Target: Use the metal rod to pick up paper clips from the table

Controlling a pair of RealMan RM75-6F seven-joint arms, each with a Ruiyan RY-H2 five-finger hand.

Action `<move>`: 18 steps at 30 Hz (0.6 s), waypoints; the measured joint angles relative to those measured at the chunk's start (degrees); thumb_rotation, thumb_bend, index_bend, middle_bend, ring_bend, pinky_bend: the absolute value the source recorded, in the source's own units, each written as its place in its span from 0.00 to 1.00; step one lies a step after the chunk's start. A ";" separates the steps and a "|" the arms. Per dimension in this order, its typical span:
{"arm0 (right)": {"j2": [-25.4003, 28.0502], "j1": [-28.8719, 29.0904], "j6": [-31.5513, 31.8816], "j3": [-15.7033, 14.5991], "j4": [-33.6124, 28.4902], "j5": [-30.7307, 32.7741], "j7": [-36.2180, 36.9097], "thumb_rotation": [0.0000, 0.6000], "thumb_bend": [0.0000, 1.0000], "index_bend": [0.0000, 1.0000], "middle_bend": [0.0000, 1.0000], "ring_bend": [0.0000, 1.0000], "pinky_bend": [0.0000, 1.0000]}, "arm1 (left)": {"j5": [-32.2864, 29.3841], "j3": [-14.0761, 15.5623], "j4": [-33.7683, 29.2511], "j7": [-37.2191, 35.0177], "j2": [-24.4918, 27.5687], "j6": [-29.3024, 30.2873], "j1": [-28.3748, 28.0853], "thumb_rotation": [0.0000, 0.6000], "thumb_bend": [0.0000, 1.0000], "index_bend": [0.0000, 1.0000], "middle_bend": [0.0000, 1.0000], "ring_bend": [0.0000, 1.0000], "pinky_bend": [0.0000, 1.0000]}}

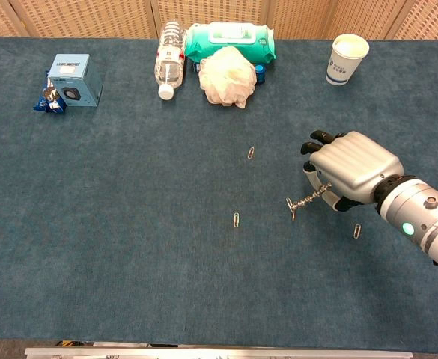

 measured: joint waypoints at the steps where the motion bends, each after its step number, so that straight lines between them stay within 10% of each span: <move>1: 0.23 -0.07 0.23 0.18 -0.07 -0.09 0.19 1.00 0.39 0.62 0.18 0.05 0.24 | 0.02 0.00 -0.07 0.07 0.03 -0.02 -0.02 1.00 0.14 0.57 0.56 0.53 0.74; 18: 3.68 -2.78 3.29 3.18 3.47 4.83 4.21 1.00 0.39 0.62 0.18 0.05 0.24 | 0.11 -0.12 -1.15 1.22 0.32 -0.22 -0.48 1.00 0.14 0.57 0.56 0.53 0.74</move>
